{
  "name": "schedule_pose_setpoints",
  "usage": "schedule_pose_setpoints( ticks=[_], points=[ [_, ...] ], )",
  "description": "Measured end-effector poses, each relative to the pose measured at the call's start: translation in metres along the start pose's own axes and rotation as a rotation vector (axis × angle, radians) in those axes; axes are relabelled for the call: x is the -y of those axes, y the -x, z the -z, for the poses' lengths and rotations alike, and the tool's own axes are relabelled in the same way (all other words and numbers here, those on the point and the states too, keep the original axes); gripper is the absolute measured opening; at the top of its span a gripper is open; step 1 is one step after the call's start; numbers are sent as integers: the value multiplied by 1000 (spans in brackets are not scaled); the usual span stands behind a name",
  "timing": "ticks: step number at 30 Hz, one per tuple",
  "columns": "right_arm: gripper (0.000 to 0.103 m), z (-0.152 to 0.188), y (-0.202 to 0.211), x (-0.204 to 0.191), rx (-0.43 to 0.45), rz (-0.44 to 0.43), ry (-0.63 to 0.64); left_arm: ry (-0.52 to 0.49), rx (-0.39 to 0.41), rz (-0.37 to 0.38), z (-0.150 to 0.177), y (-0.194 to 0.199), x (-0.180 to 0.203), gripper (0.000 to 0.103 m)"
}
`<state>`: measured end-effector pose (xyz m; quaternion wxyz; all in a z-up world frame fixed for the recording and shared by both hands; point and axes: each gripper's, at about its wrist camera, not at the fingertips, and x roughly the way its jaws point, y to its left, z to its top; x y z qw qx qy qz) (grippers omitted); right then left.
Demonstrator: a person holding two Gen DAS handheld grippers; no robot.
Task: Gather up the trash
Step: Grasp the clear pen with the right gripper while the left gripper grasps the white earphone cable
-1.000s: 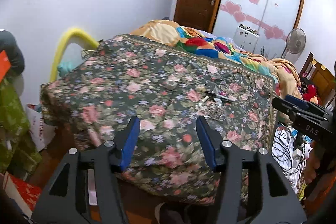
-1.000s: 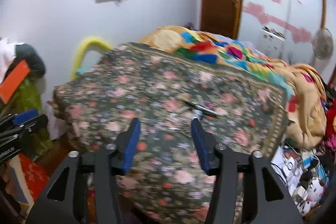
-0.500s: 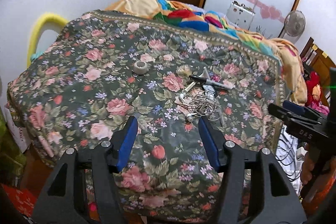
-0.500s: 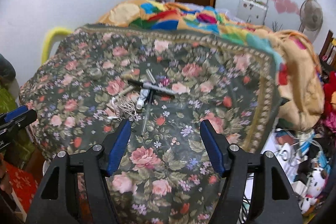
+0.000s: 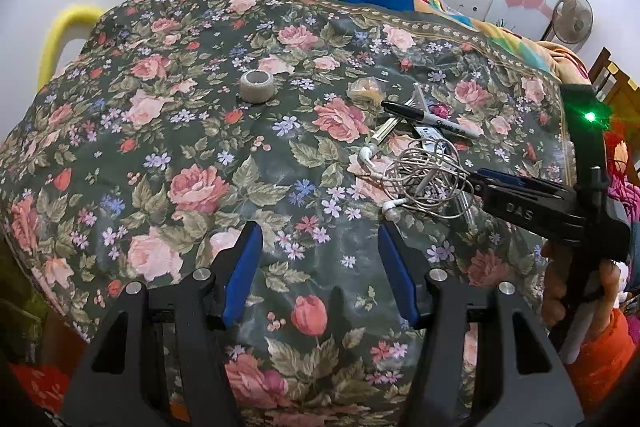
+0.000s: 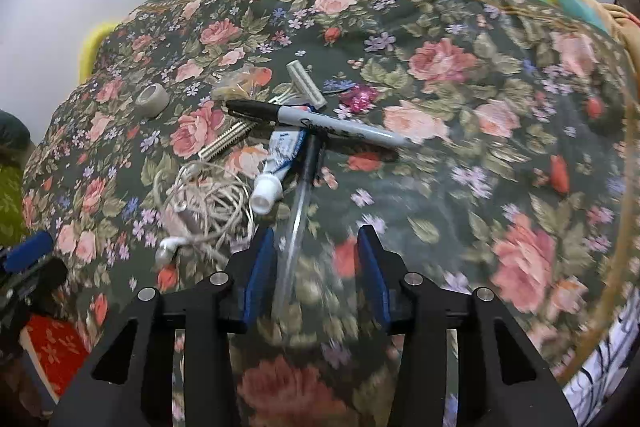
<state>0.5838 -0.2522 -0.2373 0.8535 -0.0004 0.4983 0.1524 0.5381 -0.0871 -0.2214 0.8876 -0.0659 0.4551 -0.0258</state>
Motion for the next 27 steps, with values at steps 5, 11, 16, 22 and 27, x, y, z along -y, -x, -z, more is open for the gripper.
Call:
schedule_pose_setpoints(
  ticks=[5,11,16,22,27],
  points=[
    [20,-3,-9,-3,14,-6,46,-31,-3,29,-5,-6,13,59],
    [8,6,-5,3,14,-9,70,-58,-7,51,-17,-8,38,59],
    [8,22,7,17,-3,-23,54,-70,-9,96,-30,-15,64,59],
    [8,38,20,33,-8,-9,27,-95,-62,92,-35,-53,90,59],
    [8,45,24,32,-5,17,34,-107,-89,25,-30,-84,92,59]
  ],
)
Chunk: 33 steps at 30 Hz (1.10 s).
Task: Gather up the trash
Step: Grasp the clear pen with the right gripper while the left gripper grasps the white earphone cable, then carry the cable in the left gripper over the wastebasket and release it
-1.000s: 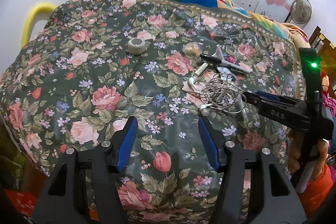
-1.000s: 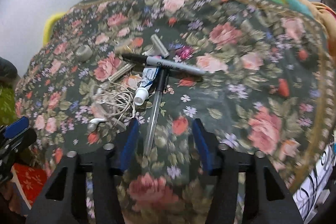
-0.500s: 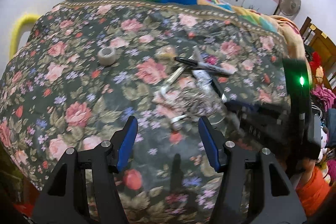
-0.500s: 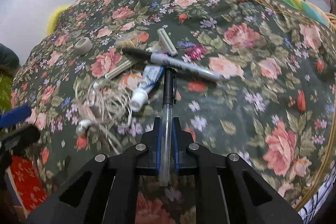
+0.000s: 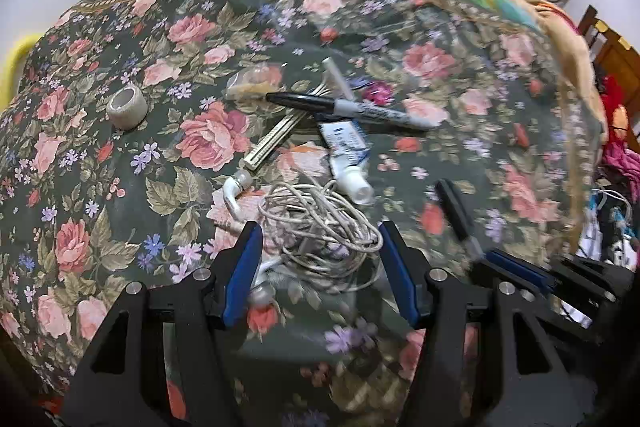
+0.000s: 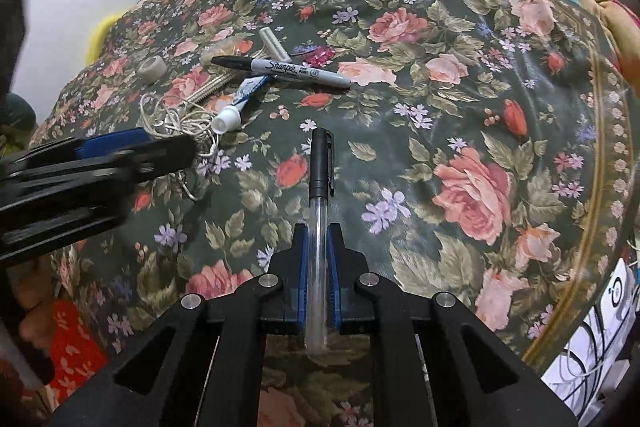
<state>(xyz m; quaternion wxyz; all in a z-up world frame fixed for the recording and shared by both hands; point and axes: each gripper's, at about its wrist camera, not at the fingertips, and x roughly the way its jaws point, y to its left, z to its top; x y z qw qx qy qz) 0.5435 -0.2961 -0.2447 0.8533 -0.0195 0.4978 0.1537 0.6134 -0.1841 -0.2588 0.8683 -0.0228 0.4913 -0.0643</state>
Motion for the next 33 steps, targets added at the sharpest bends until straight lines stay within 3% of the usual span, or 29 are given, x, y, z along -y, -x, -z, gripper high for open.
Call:
schedule_pose_setpoints(
  ticks=[2,5,6,7,9,16,21,33],
  points=[
    [8,2,1,-3,5,11,8,4,-6,-10,0,-6,-1,59],
    [8,3,1,-4,8,20,0,2,17,-13,2,-6,-2,44],
    [8,3,1,-3,7,18,-8,-9,24,5,4,-4,-2,28],
    [8,3,1,-3,5,15,-16,-23,19,18,5,-4,-1,18],
    [8,1,1,-2,3,7,-36,-52,13,19,9,0,1,10],
    [8,-4,21,-8,29,1,-63,-72,27,65,25,37,-2,8],
    [8,-11,50,-22,62,5,-47,-59,62,91,30,90,-12,8],
    [8,-20,145,-96,199,-21,39,-12,208,14,55,229,-59,8]
  ],
)
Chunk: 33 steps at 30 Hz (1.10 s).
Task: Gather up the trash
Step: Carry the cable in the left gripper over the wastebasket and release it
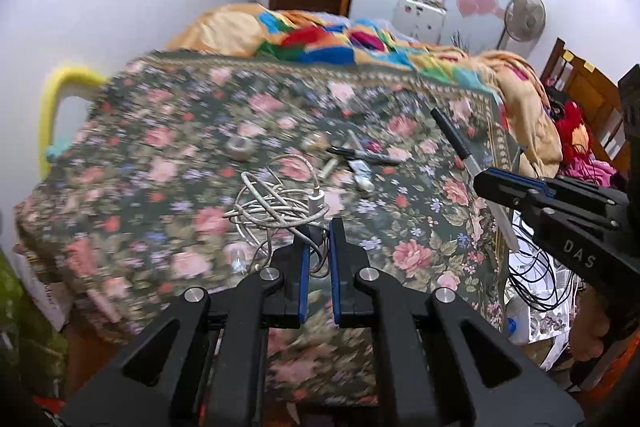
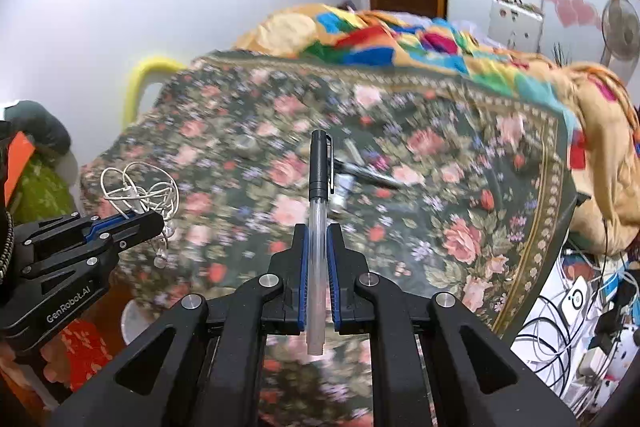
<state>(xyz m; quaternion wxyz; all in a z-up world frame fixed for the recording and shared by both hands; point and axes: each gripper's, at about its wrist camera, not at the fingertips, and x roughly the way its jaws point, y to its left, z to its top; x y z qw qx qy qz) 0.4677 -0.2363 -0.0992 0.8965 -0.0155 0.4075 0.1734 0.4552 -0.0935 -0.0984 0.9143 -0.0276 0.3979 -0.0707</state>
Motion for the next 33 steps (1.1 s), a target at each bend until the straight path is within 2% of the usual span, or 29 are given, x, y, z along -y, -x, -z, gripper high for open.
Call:
schedule_pose_setpoints(
  ticks=[8,18,26,33],
  points=[
    [8,-2,46,-76,63,-72,78,53,78,-81,27,88,-53,8],
    [8,18,65,-182,60,-181,201,158,106,-194,85,166,-131,8],
    [8,44,53,-262,7,-266,308,235,73,-281,142,200,-193,8],
    [8,71,23,-317,-86,-314,377,321,-1,-321,189,195,-245,8]
  ],
)
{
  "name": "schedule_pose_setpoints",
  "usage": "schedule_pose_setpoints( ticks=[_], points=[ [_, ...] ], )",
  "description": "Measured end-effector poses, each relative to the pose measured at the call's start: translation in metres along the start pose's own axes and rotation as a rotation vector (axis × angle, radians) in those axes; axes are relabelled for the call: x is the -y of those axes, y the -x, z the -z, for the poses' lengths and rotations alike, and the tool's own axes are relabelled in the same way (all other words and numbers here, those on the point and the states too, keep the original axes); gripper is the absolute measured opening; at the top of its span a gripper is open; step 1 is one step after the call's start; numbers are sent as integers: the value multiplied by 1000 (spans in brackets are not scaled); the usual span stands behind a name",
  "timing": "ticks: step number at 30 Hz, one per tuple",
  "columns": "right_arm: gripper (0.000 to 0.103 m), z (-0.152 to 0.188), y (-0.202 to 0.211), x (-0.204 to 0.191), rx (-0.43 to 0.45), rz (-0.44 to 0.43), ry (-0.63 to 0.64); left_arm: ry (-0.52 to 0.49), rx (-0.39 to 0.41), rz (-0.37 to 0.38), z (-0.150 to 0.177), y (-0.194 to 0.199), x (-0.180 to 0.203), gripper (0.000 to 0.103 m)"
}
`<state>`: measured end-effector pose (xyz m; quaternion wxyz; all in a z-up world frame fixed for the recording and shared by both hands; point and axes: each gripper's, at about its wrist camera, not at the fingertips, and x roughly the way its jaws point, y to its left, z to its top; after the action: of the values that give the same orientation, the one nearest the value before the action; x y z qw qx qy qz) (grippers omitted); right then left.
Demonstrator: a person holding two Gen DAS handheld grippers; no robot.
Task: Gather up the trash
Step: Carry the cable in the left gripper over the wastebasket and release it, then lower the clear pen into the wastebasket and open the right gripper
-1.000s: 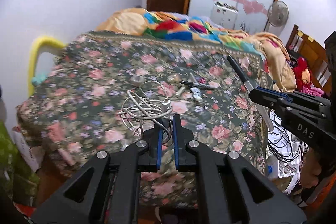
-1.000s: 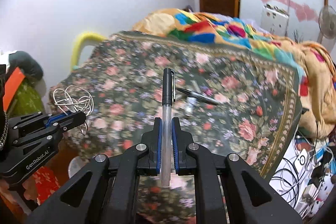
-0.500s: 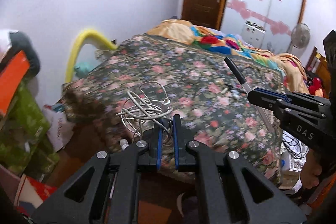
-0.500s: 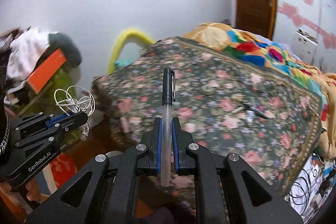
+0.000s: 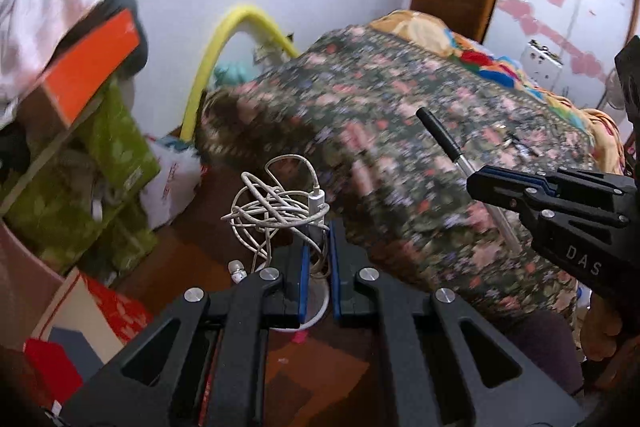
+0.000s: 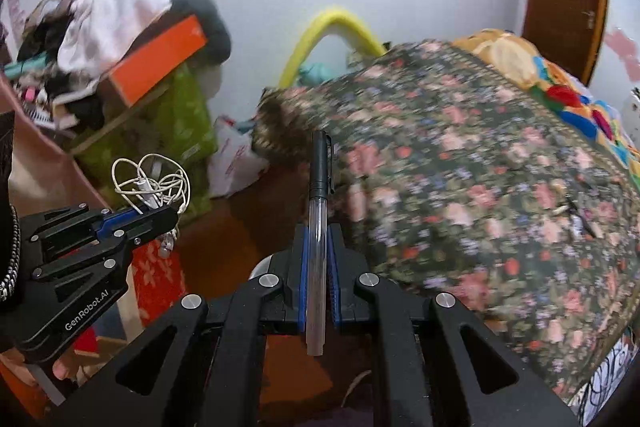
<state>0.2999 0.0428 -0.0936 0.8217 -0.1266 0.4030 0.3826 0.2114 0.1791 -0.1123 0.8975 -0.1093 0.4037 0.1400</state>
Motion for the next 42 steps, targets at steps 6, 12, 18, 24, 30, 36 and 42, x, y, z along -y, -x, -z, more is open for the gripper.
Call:
schedule_pose_setpoints(
  ticks=[6,12,18,24,30,36,42],
  points=[
    [8,11,-55,-33,-115,-22,34,74,-83,-6,22,-32,-36,8],
    [8,24,-122,-48,-265,-37,52,140,-192,1,44,-79,-62,8],
    [8,27,-174,-56,-381,-75,39,199,-283,-2,61,-121,-80,8],
    [14,14,-204,-55,-431,-115,-7,237,-340,23,65,-149,-86,8],
    [35,6,-203,-46,-403,-61,7,227,-398,37,58,-176,-79,11],
    [35,5,-190,-35,-384,-31,43,200,-432,-23,49,-189,-73,25],
    [35,5,-166,-24,-355,-36,36,202,-368,-27,40,-161,-68,25]
  ],
)
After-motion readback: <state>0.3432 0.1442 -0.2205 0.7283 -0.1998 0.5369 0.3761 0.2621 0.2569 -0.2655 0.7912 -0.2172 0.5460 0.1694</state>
